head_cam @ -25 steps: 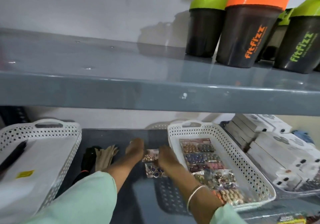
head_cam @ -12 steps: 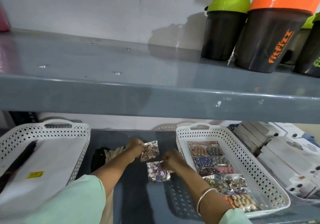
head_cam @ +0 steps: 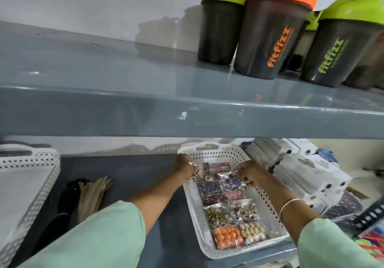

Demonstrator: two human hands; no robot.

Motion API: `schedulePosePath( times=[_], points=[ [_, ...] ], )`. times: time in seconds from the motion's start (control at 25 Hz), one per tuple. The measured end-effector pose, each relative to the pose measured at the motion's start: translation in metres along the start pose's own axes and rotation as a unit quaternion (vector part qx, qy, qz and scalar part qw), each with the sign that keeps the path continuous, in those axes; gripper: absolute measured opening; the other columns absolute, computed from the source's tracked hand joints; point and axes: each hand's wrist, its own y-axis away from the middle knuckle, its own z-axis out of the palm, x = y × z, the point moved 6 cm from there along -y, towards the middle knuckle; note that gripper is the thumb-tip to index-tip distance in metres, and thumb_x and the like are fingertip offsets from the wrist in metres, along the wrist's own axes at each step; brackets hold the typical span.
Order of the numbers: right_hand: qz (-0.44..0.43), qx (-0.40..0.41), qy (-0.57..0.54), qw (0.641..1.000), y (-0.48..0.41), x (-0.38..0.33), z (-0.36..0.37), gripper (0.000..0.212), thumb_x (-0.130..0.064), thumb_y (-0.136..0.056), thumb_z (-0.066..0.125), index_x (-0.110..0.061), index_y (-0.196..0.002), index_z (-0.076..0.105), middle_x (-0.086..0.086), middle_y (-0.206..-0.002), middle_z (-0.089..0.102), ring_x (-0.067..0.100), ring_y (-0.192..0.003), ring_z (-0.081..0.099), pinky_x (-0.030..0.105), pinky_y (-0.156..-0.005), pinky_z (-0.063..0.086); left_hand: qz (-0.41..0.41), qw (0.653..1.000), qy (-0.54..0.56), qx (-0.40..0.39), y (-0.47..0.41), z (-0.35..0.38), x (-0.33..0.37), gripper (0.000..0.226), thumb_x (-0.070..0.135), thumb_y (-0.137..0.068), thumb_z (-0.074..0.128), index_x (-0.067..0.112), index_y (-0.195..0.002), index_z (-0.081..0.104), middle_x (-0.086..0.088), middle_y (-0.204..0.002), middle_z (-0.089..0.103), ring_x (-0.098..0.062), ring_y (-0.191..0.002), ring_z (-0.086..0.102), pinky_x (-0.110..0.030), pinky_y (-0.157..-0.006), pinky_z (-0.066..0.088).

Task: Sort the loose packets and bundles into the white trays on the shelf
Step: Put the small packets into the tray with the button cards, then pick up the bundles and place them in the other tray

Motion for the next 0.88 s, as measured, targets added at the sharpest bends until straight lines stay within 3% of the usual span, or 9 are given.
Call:
schedulePosePath(
  times=[0.12, 0.2, 0.32, 0.48, 0.52, 0.6, 0.64, 0.76, 0.88],
  points=[
    [0.021, -0.010, 0.070, 0.997, -0.022, 0.021, 0.008, 0.011, -0.001, -0.087, 0.058, -0.004, -0.093, 0.066, 0.004, -0.064, 0.052, 0.012, -0.052, 0.045, 0.020, -0.045, 0.037, 0.000, 0.994, -0.111, 0.003, -0.001, 0.042, 0.002, 0.025, -0.003, -0.085, 0.052, -0.006, -0.108, 0.062, -0.021, -0.118, 0.066, -0.030, -0.111, 0.062, -0.036, -0.091, 0.052],
    [0.024, -0.002, 0.067, 0.997, -0.030, 0.030, 0.015, 0.011, 0.001, -0.087, 0.057, 0.001, -0.095, 0.065, 0.004, -0.061, 0.053, 0.011, -0.046, 0.048, 0.018, -0.037, 0.037, -0.008, 0.989, -0.146, -0.014, 0.003, 0.059, -0.001, 0.030, -0.005, -0.089, 0.043, -0.008, -0.116, 0.055, -0.021, -0.125, 0.060, -0.031, -0.117, 0.058, -0.034, -0.096, 0.049],
    [0.043, 0.017, -0.004, 0.999, -0.032, 0.038, 0.020, 0.013, 0.003, -0.088, 0.055, 0.001, -0.077, 0.062, 0.003, -0.048, 0.055, 0.004, -0.024, 0.047, 0.019, -0.029, 0.035, -0.013, 0.985, -0.171, -0.012, 0.006, 0.071, -0.010, 0.034, -0.006, -0.090, 0.042, -0.009, -0.123, 0.048, -0.022, -0.129, 0.056, -0.031, -0.119, 0.056, -0.032, -0.095, 0.049],
    [0.033, 0.012, -0.033, 0.999, -0.029, 0.040, 0.021, 0.010, 0.002, -0.090, 0.052, 0.004, -0.086, 0.061, 0.007, -0.066, 0.052, 0.012, -0.051, 0.047, 0.011, -0.029, 0.039, -0.028, 0.981, -0.188, -0.031, 0.007, 0.074, -0.018, 0.038, -0.007, -0.088, 0.043, -0.008, -0.126, 0.046, -0.024, -0.128, 0.054, -0.035, -0.116, 0.055, -0.039, -0.097, 0.050],
    [0.026, 0.015, -0.032, 0.999, -0.028, 0.040, 0.019, 0.010, 0.001, -0.089, 0.053, 0.003, -0.086, 0.063, 0.007, -0.068, 0.055, 0.013, -0.054, 0.049, 0.011, -0.033, 0.043, -0.030, 0.980, -0.192, -0.043, 0.008, 0.073, -0.019, 0.039, -0.005, -0.087, 0.045, -0.009, -0.126, 0.046, -0.025, -0.128, 0.053, -0.036, -0.116, 0.055, -0.040, -0.099, 0.050],
    [0.016, 0.036, -0.051, 0.998, -0.024, 0.040, 0.015, 0.007, 0.001, -0.086, 0.057, 0.001, -0.089, 0.064, 0.009, -0.082, 0.062, 0.016, -0.064, 0.057, 0.016, -0.062, 0.056, -0.021, 0.978, -0.197, -0.060, 0.017, 0.069, -0.013, 0.044, -0.001, -0.087, 0.050, -0.007, -0.130, 0.042, -0.025, -0.134, 0.045, -0.037, -0.120, 0.051, -0.041, -0.102, 0.048],
    [-0.001, 0.051, -0.071, 0.996, -0.021, 0.035, 0.011, 0.010, 0.001, -0.085, 0.059, 0.000, -0.094, 0.062, 0.009, -0.090, 0.060, 0.016, -0.069, 0.057, 0.016, -0.073, 0.055, 0.001, 0.979, -0.193, -0.057, 0.024, 0.061, -0.005, 0.046, 0.000, -0.087, 0.051, -0.004, -0.132, 0.040, -0.024, -0.136, 0.040, -0.036, -0.123, 0.048, -0.040, -0.104, 0.047],
    [-0.123, 0.134, -0.052, 0.982, 0.000, -0.007, -0.004, 0.009, -0.006, -0.081, 0.064, -0.011, -0.087, 0.067, 0.008, -0.096, 0.065, 0.014, -0.065, 0.052, 0.015, -0.059, 0.045, 0.129, 0.981, -0.141, 0.019, 0.052, 0.018, 0.026, 0.040, 0.006, -0.088, 0.052, 0.004, -0.128, 0.047, -0.017, -0.135, 0.042, -0.029, -0.124, 0.046, -0.032, -0.106, 0.041],
    [-0.222, 0.128, -0.104, 0.961, 0.046, -0.069, 0.015, 0.013, -0.002, -0.079, 0.061, -0.006, -0.070, 0.069, 0.007, -0.071, 0.063, 0.013, -0.058, 0.051, 0.020, -0.051, 0.035, 0.134, 0.978, -0.112, 0.115, 0.076, -0.054, 0.009, 0.039, 0.013, -0.088, 0.055, 0.005, -0.126, 0.051, -0.013, -0.134, 0.048, -0.025, -0.126, 0.045, -0.028, -0.106, 0.033]
  ],
)
